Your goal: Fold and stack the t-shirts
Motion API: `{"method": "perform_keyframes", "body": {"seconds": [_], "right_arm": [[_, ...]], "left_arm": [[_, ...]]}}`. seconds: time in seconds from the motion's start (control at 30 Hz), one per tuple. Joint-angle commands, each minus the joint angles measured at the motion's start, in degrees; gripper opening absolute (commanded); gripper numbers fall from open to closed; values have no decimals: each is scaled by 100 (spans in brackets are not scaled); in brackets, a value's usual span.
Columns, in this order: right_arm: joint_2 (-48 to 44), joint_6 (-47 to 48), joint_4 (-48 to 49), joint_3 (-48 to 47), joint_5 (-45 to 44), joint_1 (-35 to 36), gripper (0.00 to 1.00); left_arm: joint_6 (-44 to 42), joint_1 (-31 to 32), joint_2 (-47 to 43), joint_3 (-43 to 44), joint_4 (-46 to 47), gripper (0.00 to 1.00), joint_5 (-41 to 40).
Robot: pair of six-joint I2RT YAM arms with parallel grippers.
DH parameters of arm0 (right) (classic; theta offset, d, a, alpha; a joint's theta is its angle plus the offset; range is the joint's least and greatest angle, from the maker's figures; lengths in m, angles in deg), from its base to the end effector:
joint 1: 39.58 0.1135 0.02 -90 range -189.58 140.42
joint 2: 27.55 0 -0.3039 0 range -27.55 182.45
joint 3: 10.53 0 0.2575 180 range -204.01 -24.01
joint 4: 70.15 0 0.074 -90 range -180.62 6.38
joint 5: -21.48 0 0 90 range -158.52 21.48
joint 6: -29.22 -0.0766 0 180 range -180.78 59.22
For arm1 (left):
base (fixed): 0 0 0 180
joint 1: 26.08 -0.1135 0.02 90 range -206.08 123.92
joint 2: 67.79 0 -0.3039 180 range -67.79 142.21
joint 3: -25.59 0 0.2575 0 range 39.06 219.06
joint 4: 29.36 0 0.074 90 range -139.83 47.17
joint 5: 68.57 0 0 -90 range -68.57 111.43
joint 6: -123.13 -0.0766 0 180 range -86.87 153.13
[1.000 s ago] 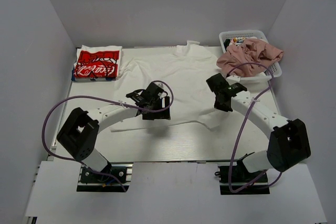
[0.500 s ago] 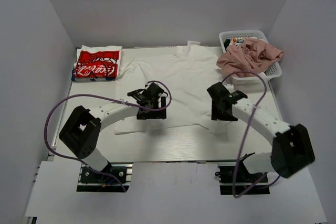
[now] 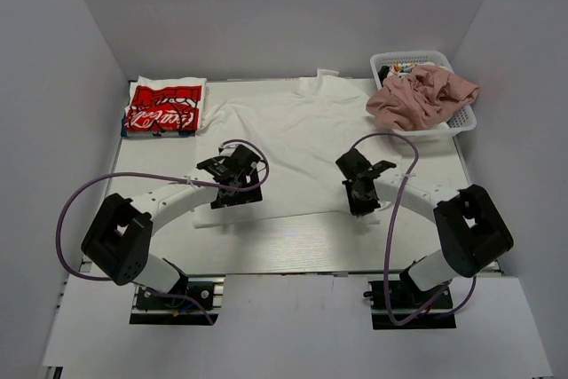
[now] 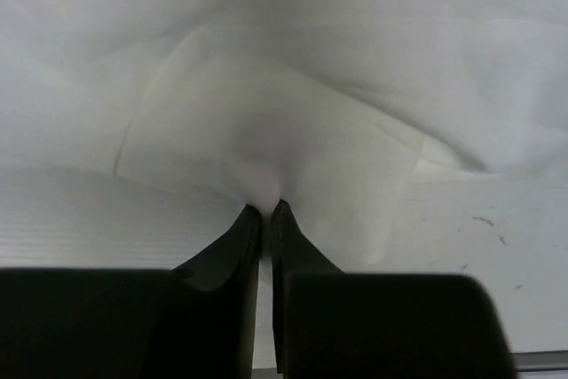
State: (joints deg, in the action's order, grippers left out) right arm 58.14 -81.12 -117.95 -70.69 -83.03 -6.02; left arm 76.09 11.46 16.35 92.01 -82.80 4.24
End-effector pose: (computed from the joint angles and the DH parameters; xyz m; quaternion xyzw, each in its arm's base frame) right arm 0.2373 0.1344 0.1636 -0.0948 0.9771 -0.0462 0.1848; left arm 0.2372 -0.1537 0.1981 -0.0706 0.9732 0.0080 0.2188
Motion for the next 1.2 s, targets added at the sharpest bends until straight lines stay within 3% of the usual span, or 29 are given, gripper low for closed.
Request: {"method": "perform_keyframes", "body": {"seconds": [0.0, 0.03, 0.2, 0.37, 0.57, 0.63, 0.7, 0.77, 0.8, 0.87, 0.97, 1.03, 1.17], "right_arm": [[18, -497, -538, -342, -860, 80, 5], [-104, -506, -618, -447, -1035, 98, 0], [-246, -287, -1267, -1062, -1300, 256, 2], [281, -190, -2165, -2001, -1880, 485, 3], [1194, 793, -1973, -2836, -2846, 827, 1], [1668, 1135, -1832, -3004, -3294, 819, 5], [2020, 1549, -1649, -3320, -3532, 819, 18], [2250, 1910, -1604, -3444, -3743, 800, 24], [2320, 1954, -1421, -3445, -3979, 784, 38], [2312, 1990, -1148, -3392, -4078, 722, 46], [2031, 1701, -839, -3164, -3921, 625, 90], [1646, 1411, -708, -2919, -3458, 573, 90], [724, 578, -295, -2024, -2305, 441, 90]], "left_arm": [[142, -63, -318, -91, -82, 99, -188], [142, -63, -319, -92, -82, 99, -188], [81, -63, -319, -92, 102, 99, -135], [-42, -115, -266, -92, 165, 99, -21], [-95, -115, -214, -144, 165, 99, 32], [-95, -115, -214, -144, 165, 99, 93], [-95, -115, -214, -197, 165, 99, 93], [-95, -115, -214, -197, 104, 99, 93], [-95, -115, -214, -197, 51, 99, 93], [-95, -115, -214, -144, 50, 99, 41], [-43, -115, -161, -40, -98, 99, -29], [19, -115, -161, 13, -239, 99, -83], [921, -246, -336, 66, -959, 99, -486]]}}
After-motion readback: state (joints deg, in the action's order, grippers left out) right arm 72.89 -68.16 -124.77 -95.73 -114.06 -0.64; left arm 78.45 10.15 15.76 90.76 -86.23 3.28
